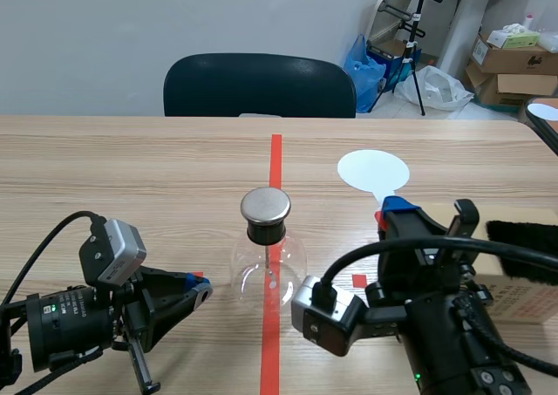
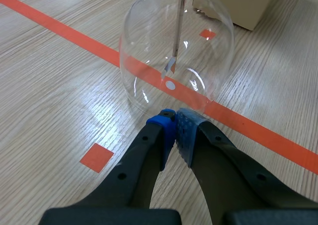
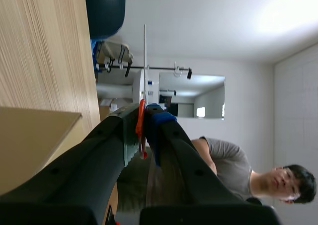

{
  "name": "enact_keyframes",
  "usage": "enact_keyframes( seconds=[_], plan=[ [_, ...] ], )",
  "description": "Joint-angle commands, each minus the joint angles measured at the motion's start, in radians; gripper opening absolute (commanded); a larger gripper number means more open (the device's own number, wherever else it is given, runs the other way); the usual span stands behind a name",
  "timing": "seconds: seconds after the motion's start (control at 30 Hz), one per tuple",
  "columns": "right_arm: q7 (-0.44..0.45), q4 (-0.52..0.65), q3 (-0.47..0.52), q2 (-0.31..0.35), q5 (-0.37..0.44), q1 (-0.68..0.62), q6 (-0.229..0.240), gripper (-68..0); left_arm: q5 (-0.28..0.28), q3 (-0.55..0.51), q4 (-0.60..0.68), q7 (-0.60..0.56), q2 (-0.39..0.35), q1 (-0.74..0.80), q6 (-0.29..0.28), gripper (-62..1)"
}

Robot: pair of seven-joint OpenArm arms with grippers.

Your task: Do the electroscope experiment

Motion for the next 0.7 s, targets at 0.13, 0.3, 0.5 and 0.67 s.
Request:
enact_keyframes(
  seconds=[0.13, 0.3, 0.5, 0.67],
  plan=[
    [0.112, 0.021, 0.001, 0.004, -0.001, 0.011, -0.01, -66.5, -0.014, -0.003, 0.019, -0.014, 0.002, -0.006, -0.002, -57.7],
    [0.224, 0.021, 0.001, 0.004, -0.001, 0.011, -0.01, -66.5, -0.014, -0.003, 0.019, -0.014, 0.002, -0.006, -0.002, -57.7],
    [0.333, 0.021, 0.001, 0.004, -0.001, 0.011, -0.01, -66.5, -0.014, -0.003, 0.019, -0.014, 0.002, -0.006, -0.002, -57.7],
    [0.392, 0.021, 0.001, 0.004, -0.001, 0.011, -0.01, -66.5, -0.014, -0.003, 0.019, -0.014, 0.002, -0.006, -0.002, -57.7]
  ],
)
